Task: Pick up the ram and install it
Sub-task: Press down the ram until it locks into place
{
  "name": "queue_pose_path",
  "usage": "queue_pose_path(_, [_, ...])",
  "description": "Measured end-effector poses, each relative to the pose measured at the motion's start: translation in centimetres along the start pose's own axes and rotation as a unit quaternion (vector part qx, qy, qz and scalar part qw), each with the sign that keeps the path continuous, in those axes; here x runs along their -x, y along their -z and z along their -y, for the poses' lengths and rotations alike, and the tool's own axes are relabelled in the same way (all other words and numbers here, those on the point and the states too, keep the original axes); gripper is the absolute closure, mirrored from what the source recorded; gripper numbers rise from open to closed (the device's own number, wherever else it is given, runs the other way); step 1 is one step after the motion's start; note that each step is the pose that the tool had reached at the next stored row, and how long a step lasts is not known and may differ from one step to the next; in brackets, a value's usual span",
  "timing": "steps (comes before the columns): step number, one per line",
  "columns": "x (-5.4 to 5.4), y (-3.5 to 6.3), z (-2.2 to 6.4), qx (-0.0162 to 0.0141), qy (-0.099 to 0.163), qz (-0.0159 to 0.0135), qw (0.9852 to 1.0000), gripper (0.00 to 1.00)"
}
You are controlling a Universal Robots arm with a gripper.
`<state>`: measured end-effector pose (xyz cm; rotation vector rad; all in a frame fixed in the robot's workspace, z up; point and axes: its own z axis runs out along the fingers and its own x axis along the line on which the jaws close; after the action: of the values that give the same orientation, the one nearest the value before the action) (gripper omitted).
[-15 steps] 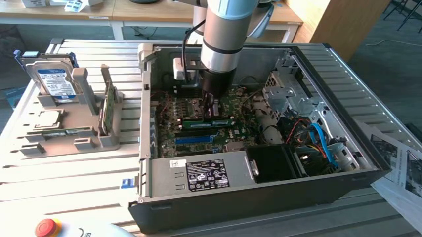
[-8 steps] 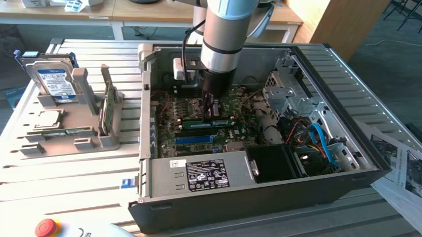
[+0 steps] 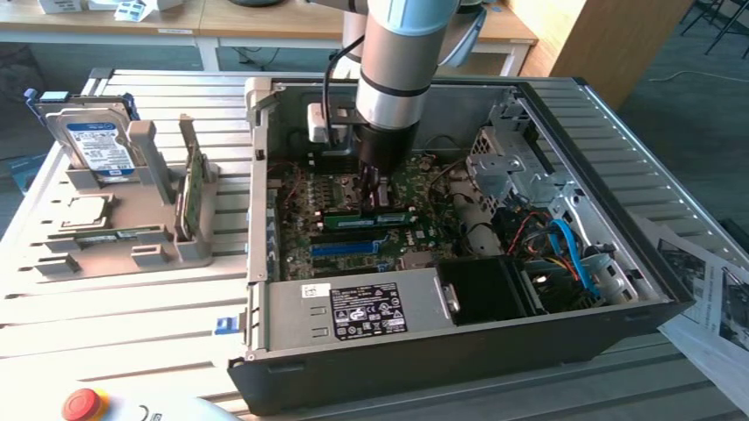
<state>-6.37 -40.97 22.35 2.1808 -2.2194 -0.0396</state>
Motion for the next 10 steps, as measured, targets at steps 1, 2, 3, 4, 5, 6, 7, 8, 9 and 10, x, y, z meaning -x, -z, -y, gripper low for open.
queue_pose_path(1, [0.0, -0.01, 0.0, 0.0, 0.0, 0.0, 1.0, 0.9])
queue_pose_path(2, [0.0, -0.02, 0.0, 0.0, 0.0, 0.0, 1.0, 0.9])
queue_pose_path(3, [0.0, -0.03, 0.0, 0.0, 0.0, 0.0, 1.0, 0.9])
queue_pose_path(4, [0.0, -0.05, 0.0, 0.0, 0.0, 0.0, 1.0, 0.9])
queue_pose_path(5, [0.0, -0.06, 0.0, 0.0, 0.0, 0.0, 1.0, 0.9])
queue_pose_path(6, [0.0, -0.08, 0.0, 0.0, 0.0, 0.0, 1.0, 0.9])
queue_pose_path(7, [0.0, -0.09, 0.0, 0.0, 0.0, 0.0, 1.0, 0.9])
queue_pose_path(8, [0.0, -0.11, 0.0, 0.0, 0.0, 0.0, 1.0, 0.9])
queue_pose_path(9, [0.0, -0.13, 0.0, 0.0, 0.0, 0.0, 1.0, 0.9])
queue_pose_path(10, [0.0, -0.14, 0.01, 0.0, 0.0, 0.0, 1.0, 0.9])
